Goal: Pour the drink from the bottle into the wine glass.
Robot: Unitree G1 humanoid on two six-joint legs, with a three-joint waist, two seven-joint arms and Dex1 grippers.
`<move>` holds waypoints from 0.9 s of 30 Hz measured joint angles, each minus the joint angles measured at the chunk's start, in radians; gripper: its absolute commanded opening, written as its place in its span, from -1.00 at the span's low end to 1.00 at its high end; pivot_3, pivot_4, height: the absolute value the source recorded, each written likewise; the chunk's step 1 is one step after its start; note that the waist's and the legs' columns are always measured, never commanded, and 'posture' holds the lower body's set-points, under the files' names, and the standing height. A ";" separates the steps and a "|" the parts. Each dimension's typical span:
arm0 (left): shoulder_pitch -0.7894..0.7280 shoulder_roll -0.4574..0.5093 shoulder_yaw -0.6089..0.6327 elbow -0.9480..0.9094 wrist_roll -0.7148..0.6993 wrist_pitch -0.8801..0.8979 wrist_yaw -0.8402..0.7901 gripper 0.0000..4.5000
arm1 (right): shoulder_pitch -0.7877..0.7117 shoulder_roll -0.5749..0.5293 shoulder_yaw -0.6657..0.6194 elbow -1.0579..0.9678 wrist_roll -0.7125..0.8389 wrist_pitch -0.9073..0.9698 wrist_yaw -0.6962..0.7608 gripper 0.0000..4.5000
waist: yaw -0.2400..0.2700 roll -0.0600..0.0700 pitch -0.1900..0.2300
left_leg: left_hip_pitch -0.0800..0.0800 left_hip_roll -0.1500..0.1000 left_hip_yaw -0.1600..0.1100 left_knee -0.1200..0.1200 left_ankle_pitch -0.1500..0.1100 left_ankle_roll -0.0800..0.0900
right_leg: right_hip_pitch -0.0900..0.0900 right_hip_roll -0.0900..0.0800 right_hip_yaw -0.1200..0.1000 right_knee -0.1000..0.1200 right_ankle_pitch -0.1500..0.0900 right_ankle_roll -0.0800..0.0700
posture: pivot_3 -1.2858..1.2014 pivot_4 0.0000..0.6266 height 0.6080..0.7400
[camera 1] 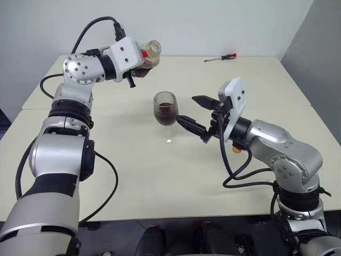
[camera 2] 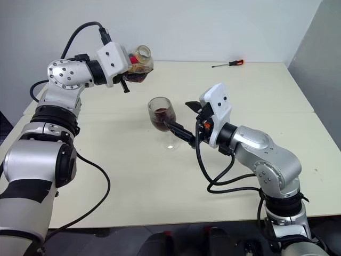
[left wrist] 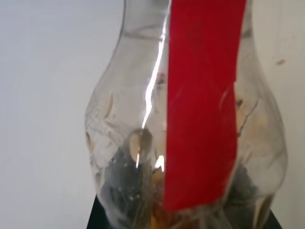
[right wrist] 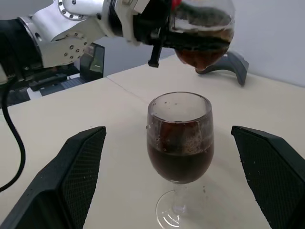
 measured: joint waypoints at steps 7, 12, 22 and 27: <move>0.247 -0.013 0.160 -0.266 -0.150 0.373 0.157 -0.54 | 0.162 -0.078 -0.026 -0.094 0.069 -0.042 0.120 1.00 | 0.001 0.000 0.000 | -0.001 0.000 -0.001 0.001 0.000 0.000 | 0.000 0.000 0.000 0.001 0.000 0.000 | 0.03 -0.52 1.00; 0.449 -0.056 0.278 -0.513 -0.220 0.576 0.369 -0.54 | 0.238 -0.124 -0.033 -0.114 0.081 -0.094 0.175 1.00 | 0.003 -0.001 -0.001 | 0.001 0.000 -0.002 0.001 0.000 0.000 | 0.001 0.000 0.000 0.002 0.000 0.000 | 0.03 -0.52 1.00; 0.669 -0.199 0.338 -0.698 -0.317 0.728 0.541 -0.54 | 0.246 -0.106 0.002 -0.099 0.017 -0.152 0.148 1.00 | 0.014 -0.003 -0.002 | 0.000 0.000 -0.002 0.002 0.000 0.000 | 0.002 -0.001 0.000 0.001 0.000 0.000 | 0.03 -0.52 1.00; 0.708 -0.225 0.322 -0.737 -0.316 0.724 0.557 -0.54 | 0.246 -0.103 0.004 -0.099 0.008 -0.154 0.133 1.00 | 0.015 -0.003 -0.002 | 0.001 0.000 -0.002 0.002 0.000 0.000 | 0.002 -0.001 0.000 0.001 0.000 0.000 | 0.03 -0.52 1.00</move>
